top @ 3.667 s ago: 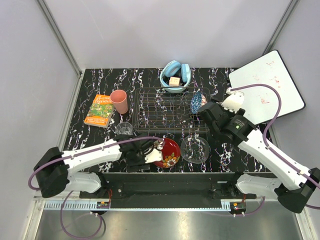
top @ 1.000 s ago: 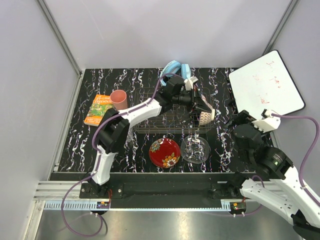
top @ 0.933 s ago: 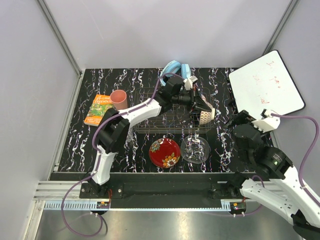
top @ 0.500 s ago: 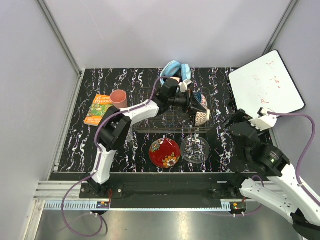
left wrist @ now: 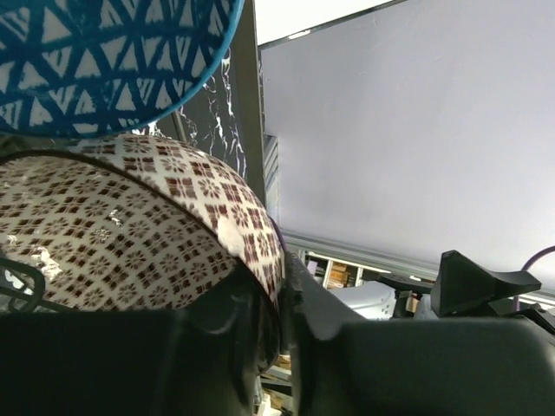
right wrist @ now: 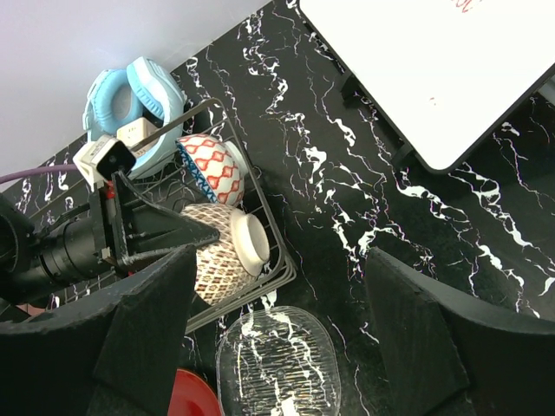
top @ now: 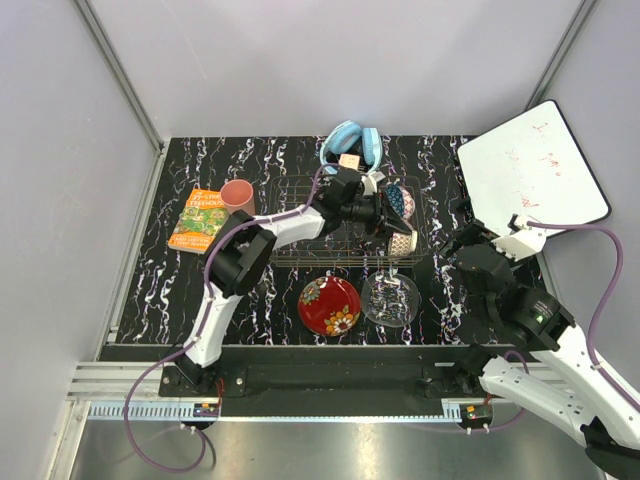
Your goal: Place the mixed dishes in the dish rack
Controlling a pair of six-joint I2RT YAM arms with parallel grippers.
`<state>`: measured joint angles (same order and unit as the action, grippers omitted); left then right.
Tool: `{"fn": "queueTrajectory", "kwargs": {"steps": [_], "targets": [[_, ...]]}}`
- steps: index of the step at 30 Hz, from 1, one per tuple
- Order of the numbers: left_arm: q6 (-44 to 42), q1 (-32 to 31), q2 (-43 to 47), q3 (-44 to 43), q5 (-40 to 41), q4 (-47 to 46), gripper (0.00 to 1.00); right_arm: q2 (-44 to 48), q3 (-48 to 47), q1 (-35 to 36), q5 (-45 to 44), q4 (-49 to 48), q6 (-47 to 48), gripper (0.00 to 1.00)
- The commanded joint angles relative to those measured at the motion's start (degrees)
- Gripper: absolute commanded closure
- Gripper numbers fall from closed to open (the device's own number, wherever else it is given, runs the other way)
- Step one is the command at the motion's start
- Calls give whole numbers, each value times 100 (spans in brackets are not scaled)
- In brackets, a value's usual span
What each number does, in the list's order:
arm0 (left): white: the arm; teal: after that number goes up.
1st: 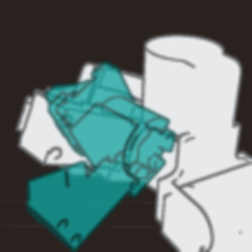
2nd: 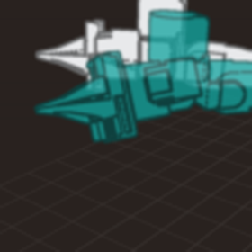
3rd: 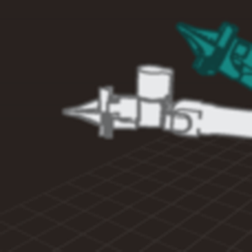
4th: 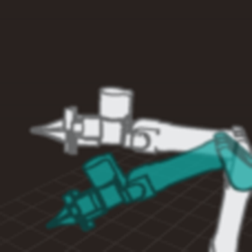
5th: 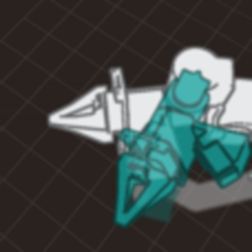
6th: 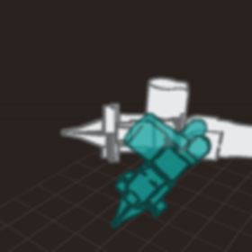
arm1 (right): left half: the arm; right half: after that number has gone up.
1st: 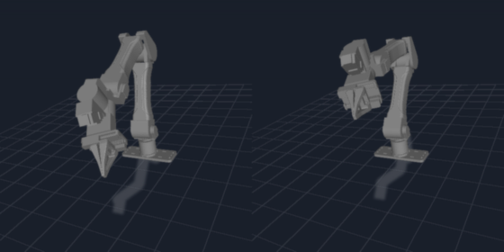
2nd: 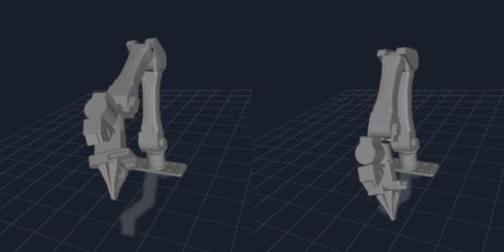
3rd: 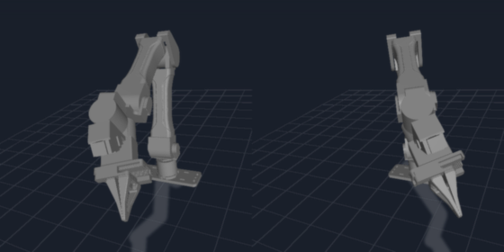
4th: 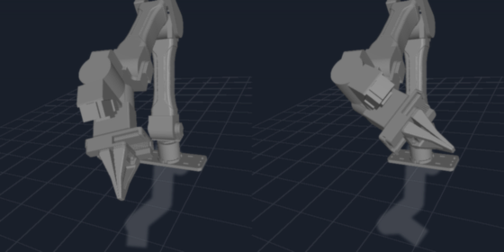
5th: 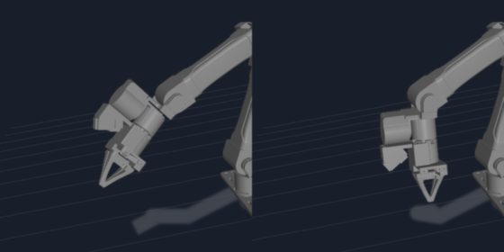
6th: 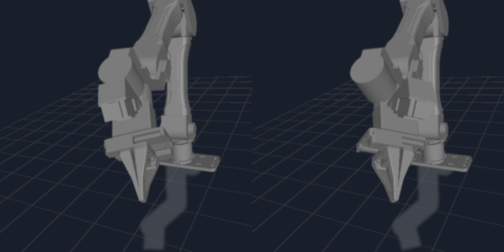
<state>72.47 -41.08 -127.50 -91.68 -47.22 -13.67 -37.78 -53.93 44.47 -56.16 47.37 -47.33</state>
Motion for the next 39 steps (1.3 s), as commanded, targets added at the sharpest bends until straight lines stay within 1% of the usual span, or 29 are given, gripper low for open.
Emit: {"fn": "queueTrajectory", "kwargs": {"steps": [1, 2, 3, 4, 5, 9, 10, 11, 15, 18, 20, 21, 22, 23, 24, 25, 26, 27, 29, 30, 31, 32, 33, 34, 35, 36, 37, 38, 39], "targets": [[-294, -172, 147, -263, -129, -128, 59, -1, 41, -35, 44, -202, -48, 14], [-329, -190, 182, -254, -77, -110, 57, 7, 41, -26, 61, -202, -57, 14], [-382, -199, 234, -237, -68, -83, 49, 16, 49, -17, 79, -194, -57, 14], [-417, -216, 261, -236, -59, -31, 36, 25, 67, -26, 70, -202, -48, 14], [-461, -225, 304, -236, -50, 4, 25, 34, 76, -35, 79, -194, -48, 14], [-742, -260, 533, -227, 2, 180, 12, 34, 67, -26, 96, -194, -39, 14], [-899, -260, 586, -228, -6, 224, 5, 8, 76, -26, 123, -194, -57, 14], [-971, -269, 638, -236, 2, 285, 2, -1, 67, -26, 132, -194, -57, 14], [-1524, -208, 1007, -315, -50, 689, 1, -98, 14, -26, 193, -202, -48, 14], [-2095, -94, 1314, -377, -138, 1207, 1, -273, -56, -26, 237, -202, -4, 14], [-2639, 3, 1491, -377, -234, 1673, 1, -344, -82, -26, 263, -202, 22, 13], [-2824, 117, 1648, -412, -252, 1849, 1, -422, -82, -26, 290, -202, 22, 14], [-3217, 187, 1719, -447, -279, 2303, 1, -458, -65, -26, 307, -194, -4, 14], [-3439, 266, 1781, -491, -296, 2542, 1, -502, -65, -26, 316, -202, -22, 14], [-3659, 424, 1886, -587, -279, 3023, 1, -607, -39, -26, 308, -228, -30, 14], [-4122, 504, 1939, -640, -253, 3272, 1, -677, -30, -26, 299, -272, -4, 14], [-4335, 583, 2070, -702, -174, 3535, 1, -748, -4, -26, 281, -360, 48, 14], [-4503, 792, 2132, -789, -182, 3895, 1, -905, 66, -35, 238, -561, 118, 14], [-4872, 1031, 2430, -816, -156, 4161, 1, -1134, 137, -43, 176, -799, 329, 14], [-5022, 1284, 2545, -825, -147, 4414, 1, -1431, 103, -104, 106, -922, 347, 14], [-5423, 1426, 2659, -843, -103, 4591, 1, -1582, 85, -166, 88, -993, 356, 15], [-5654, 1558, 2887, -869, 10, 4767, 1, -1731, 67, -254, 114, -1063, 339, 20], [-5847, 1838, 3002, -843, 63, 5082, 1, -2020, 6, -376, 340, -1194, 312, 23], [-6154, 1980, 3116, -799, 125, 5207, 1, -2153, 6, -708, 508, -1282, 330, 28], [-6253, 2129, 3335, -721, 195, 5286, 1, -2276, -3, -885, 684, -1362, 304, 36], [-6341, 2409, 3450, -502, 205, 5409, 1, -2469, -3, -1105, 1094, -1510, 286, 43], [-6524, 2534, 3565, -387, 213, 5462, 1, -2558, 14, -1351, 1255, -1625, 303, 49], [-6639, 2630, 3757, -255, 327, 5515, 1, -2629, 32, -1405, 1326, -1713, 312, 53], [-6849, 2762, 3863, -28, 406, 5594, 1, -2734, 23, -1432, 1379, -1853, 338, 68]]}}
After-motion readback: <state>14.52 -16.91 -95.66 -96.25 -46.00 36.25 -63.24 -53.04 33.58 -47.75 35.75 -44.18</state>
